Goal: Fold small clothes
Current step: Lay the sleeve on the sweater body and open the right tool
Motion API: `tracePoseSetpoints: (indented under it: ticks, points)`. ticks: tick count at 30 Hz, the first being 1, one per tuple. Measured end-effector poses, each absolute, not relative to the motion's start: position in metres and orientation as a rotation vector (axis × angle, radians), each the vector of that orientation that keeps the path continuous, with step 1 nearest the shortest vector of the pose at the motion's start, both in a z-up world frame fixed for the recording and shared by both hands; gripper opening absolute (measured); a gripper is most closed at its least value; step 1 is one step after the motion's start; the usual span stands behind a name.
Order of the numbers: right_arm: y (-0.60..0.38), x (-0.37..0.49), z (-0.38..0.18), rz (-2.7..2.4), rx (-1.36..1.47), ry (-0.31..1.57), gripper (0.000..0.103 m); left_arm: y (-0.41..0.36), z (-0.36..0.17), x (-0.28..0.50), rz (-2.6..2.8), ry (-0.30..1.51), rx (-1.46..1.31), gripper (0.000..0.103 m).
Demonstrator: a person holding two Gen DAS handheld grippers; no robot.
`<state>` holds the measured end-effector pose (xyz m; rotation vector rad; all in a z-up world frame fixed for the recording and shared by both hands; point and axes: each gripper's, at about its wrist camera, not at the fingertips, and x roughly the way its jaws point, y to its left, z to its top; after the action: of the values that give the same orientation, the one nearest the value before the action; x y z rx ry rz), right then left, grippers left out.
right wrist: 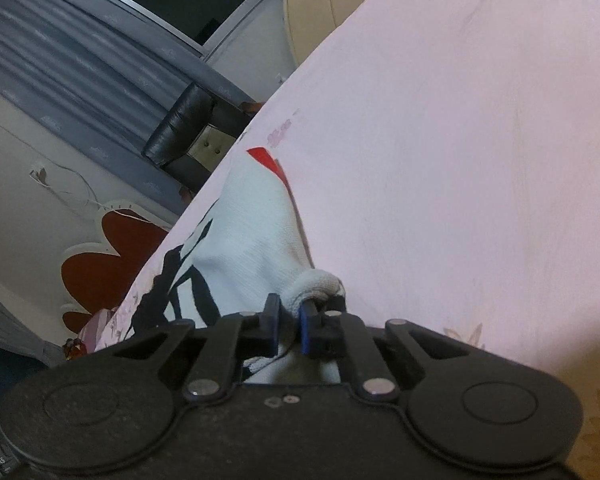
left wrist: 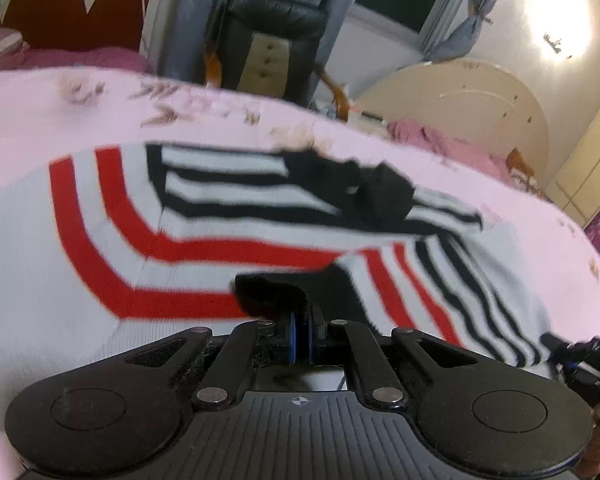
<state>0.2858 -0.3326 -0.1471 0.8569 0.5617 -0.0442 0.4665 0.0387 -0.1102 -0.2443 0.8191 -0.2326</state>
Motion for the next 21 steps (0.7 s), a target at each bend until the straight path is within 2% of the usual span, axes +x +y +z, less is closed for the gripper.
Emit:
tracePoseSetpoints:
  ticks: [1, 5, 11, 16, 21]
  points:
    - [-0.333, 0.285, -0.147, -0.042, 0.860, 0.559, 0.010, 0.039, -0.113, 0.465, -0.229, 0.821, -0.241, 0.005]
    - [-0.335, 0.272, -0.140, 0.006, 0.857, 0.551, 0.031, 0.038, -0.117, 0.462, -0.223, 0.801, -0.248, 0.006]
    - [-0.358, 0.255, -0.119, 0.019, 0.841, 0.485, 0.032, 0.047, -0.113, 0.457, -0.213, 0.760, -0.300, 0.006]
    - [-0.378, 0.295, -0.107, 0.046, 0.844, 0.451, 0.034, 0.045, -0.111, 0.468, -0.194, 0.778, -0.291, 0.006]
    - [-0.394, 0.351, -0.122, 0.067, 0.860, 0.502, 0.037, 0.043, -0.118, 0.474, -0.173, 0.805, -0.290, 0.006]
